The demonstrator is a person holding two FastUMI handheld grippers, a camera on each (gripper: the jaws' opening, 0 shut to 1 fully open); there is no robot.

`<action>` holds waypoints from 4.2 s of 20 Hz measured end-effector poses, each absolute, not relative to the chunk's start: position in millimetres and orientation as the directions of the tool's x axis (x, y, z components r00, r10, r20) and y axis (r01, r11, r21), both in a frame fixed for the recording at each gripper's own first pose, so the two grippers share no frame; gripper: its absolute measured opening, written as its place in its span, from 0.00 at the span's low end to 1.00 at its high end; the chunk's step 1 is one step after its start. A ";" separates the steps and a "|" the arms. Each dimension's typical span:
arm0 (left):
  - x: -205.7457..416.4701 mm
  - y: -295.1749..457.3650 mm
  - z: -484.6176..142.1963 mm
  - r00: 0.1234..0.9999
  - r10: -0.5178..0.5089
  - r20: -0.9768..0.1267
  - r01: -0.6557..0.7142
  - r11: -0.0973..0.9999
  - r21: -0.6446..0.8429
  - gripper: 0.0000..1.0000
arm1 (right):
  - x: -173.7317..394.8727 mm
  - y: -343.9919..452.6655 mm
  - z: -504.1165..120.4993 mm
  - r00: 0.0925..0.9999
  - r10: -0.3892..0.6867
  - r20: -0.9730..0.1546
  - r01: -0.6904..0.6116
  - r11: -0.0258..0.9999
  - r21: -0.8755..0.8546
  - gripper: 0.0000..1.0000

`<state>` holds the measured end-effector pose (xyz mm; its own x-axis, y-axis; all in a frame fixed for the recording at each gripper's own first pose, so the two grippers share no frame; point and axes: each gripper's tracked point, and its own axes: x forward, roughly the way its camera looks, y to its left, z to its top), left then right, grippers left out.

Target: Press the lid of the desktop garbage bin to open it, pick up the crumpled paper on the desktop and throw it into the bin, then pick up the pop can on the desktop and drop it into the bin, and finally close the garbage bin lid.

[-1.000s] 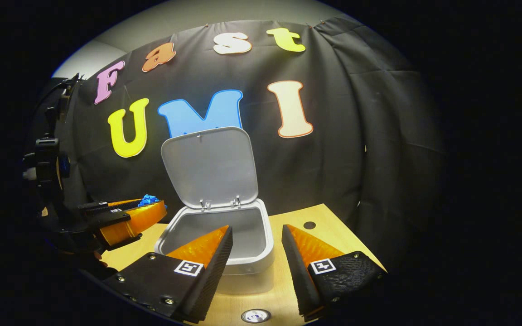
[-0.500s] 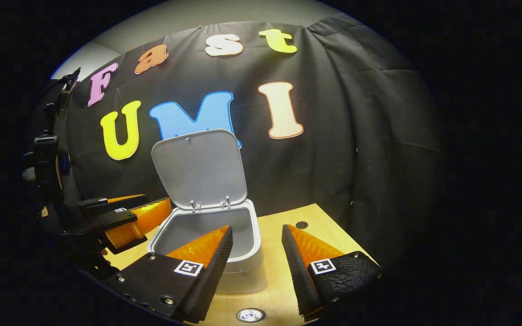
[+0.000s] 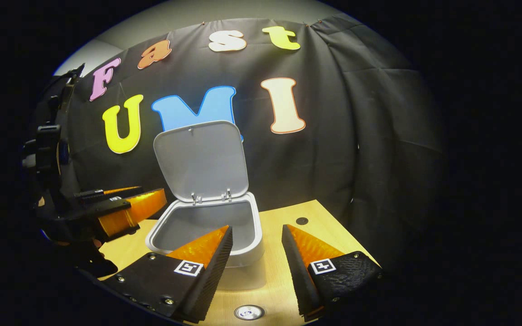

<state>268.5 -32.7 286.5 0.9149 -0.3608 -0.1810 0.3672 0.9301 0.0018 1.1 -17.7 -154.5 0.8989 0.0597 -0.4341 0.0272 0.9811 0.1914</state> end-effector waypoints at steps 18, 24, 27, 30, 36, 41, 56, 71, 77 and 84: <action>267.3 4.3 285.8 0.943 -0.287 -0.171 0.281 0.958 -0.055 0.89 | -76.1 17.2 -273.9 0.685 0.209 -0.698 -0.073 0.973 0.220 0.97; 264.1 6.2 292.2 0.948 -0.283 -0.146 0.278 0.959 -0.054 0.96 | -97.8 24.1 -306.5 0.614 0.226 -0.757 -0.100 0.973 0.209 0.98; 263.7 7.5 291.9 0.950 -0.277 -0.146 0.273 0.961 -0.049 0.96 | -104.0 28.7 -319.4 0.585 0.236 -0.776 -0.123 0.972 0.202 0.98; 262.5 8.3 291.7 0.950 -0.275 -0.148 0.270 0.961 -0.052 0.96 | -109.5 32.1 -332.0 0.555 0.237 -0.797 -0.149 0.971 0.186 0.98; 263.0 12.8 291.5 0.953 -0.264 -0.148 0.260 0.965 -0.046 0.96 | -113.5 34.5 -351.6 0.514 0.227 -0.827 -0.182 0.971 0.154 0.98; 265.0 17.9 289.3 0.955 -0.255 -0.154 0.251 0.967 -0.042 0.94 | -116.6 36.8 -364.0 0.478 0.241 -0.844 -0.199 0.966 0.163 0.98; 271.0 16.9 285.4 0.952 -0.264 -0.158 0.259 0.965 -0.048 0.91 | -96.7 9.4 -339.9 0.555 0.175 -0.813 -0.134 0.984 0.121 0.81; 267.1 17.6 285.0 0.950 -0.270 -0.160 0.264 0.963 -0.053 0.96 | 1.3 -75.8 -201.1 0.828 -0.059 -0.558 0.047 0.998 -0.036 0.81; 266.8 17.8 283.5 0.950 -0.266 -0.164 0.261 0.964 -0.052 0.94 | 29.0 -72.2 -132.1 0.908 -0.065 -0.415 0.047 0.997 -0.054 0.81; 267.9 19.3 282.3 0.951 -0.261 -0.166 0.257 0.965 -0.049 0.91 | 43.7 -34.6 -79.0 0.956 0.024 -0.291 -0.040 0.998 -0.048 0.81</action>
